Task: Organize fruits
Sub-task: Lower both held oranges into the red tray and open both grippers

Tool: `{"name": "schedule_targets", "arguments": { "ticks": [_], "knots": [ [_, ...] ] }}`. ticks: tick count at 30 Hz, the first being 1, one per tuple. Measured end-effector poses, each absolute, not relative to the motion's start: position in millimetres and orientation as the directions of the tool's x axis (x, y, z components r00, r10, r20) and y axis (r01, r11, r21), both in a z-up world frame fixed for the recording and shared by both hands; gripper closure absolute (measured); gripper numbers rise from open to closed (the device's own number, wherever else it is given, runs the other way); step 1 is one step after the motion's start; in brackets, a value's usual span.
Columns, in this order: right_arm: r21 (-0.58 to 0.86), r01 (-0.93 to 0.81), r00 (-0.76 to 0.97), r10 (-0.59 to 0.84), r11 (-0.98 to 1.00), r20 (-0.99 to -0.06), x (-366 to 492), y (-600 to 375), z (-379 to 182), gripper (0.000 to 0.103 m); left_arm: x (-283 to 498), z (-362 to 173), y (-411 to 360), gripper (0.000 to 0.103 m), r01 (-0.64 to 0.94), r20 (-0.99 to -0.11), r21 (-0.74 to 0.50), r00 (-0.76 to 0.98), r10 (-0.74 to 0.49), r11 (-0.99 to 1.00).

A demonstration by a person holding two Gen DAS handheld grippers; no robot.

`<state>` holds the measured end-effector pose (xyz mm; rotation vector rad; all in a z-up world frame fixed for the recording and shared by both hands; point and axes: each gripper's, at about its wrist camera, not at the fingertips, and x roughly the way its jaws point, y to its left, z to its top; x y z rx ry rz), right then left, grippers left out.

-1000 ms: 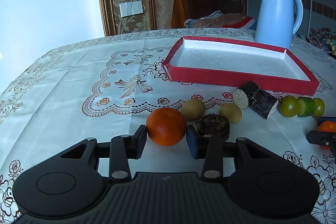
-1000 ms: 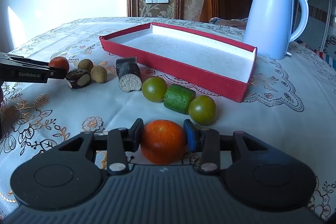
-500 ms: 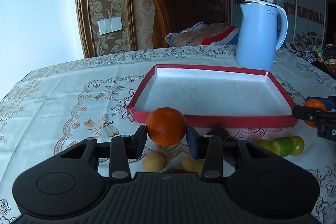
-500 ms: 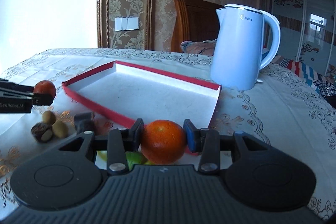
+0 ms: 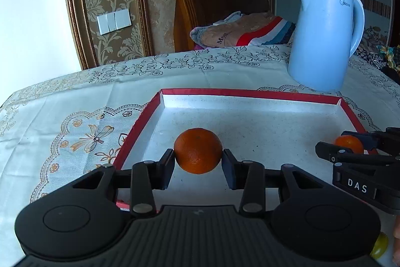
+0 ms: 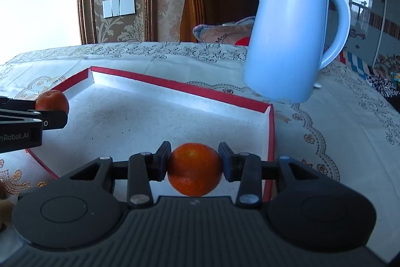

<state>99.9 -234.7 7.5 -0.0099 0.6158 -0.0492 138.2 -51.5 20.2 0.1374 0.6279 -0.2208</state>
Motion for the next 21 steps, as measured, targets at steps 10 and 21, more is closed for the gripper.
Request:
{"name": "schedule_targets", "arguments": {
  "ticks": [10,21],
  "knots": [
    [0.043,0.054,0.77,-0.014,0.998,-0.638,119.2,-242.7,-0.1,0.063,162.3,5.5,-48.0,0.062,0.212,-0.652,0.028,0.744,-0.142,0.977],
    [0.027,0.054,0.806,-0.028,0.998,-0.591,112.0,-241.8,6.5,0.028,146.7,14.4,-47.9,0.037,0.182,-0.577,0.068,0.81,-0.11,0.981]
  ]
}}
